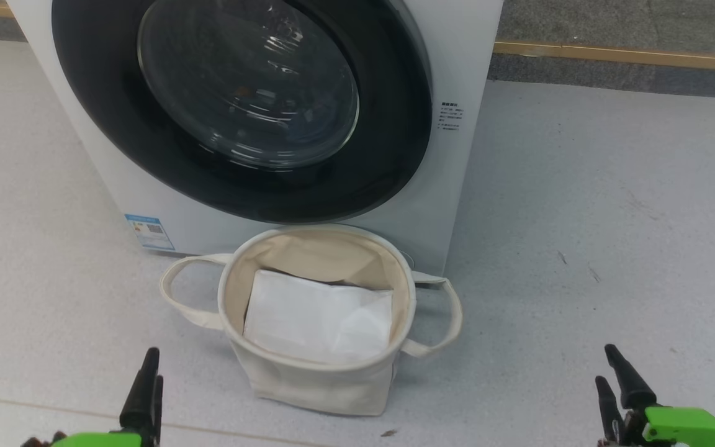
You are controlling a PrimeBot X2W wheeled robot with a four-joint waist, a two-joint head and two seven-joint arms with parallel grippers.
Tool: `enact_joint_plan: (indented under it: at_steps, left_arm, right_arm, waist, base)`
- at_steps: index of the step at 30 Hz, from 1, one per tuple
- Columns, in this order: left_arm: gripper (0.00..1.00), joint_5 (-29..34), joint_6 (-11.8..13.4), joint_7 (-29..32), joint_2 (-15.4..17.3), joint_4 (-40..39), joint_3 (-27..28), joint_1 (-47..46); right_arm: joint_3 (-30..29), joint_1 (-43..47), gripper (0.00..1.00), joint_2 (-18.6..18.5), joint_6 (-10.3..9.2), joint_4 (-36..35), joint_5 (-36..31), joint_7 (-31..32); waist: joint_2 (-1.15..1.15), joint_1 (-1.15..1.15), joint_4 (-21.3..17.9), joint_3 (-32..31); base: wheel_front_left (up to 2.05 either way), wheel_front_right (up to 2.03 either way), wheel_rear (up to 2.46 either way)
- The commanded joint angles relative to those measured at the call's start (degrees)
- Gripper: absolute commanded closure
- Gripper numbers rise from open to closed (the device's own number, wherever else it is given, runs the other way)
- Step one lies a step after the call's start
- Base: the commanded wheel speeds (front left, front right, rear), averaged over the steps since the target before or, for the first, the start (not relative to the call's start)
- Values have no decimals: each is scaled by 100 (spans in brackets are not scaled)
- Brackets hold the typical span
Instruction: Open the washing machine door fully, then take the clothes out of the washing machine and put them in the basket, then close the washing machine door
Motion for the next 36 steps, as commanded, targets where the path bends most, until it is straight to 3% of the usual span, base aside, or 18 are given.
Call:
enact_joint_plan:
  at_steps: [1, 8, 13, 36]
  left_arm:
    - [0, 229, 28, -70, 187, -261, -30, -291]
    - [0, 1048, 192, -202, 364, -412, -259, -316]
    - [0, 1604, 336, -286, 467, -485, -368, -322]
    - [0, 3091, 385, -655, 673, -933, -573, -296]
  right_arm:
    - [83, -310, 0, -129, 4, -227, -181, -83]
    - [262, -372, 0, -207, 5, -355, -1650, -201]
    - [423, -372, 0, -223, 5, -443, -2314, -272]
    - [948, -483, 0, -415, 8, -807, -3908, -595]
  waist:
    - [0, -1, 2, -1]
    - [0, -1, 15, 7]
    - [0, -1, 37, 23]
    - [0, -1, 138, 16]
  base:
    - [0, 0, 0]
    - [0, 0, 0]
    - [0, 0, 0]
    - [0, 0, 0]
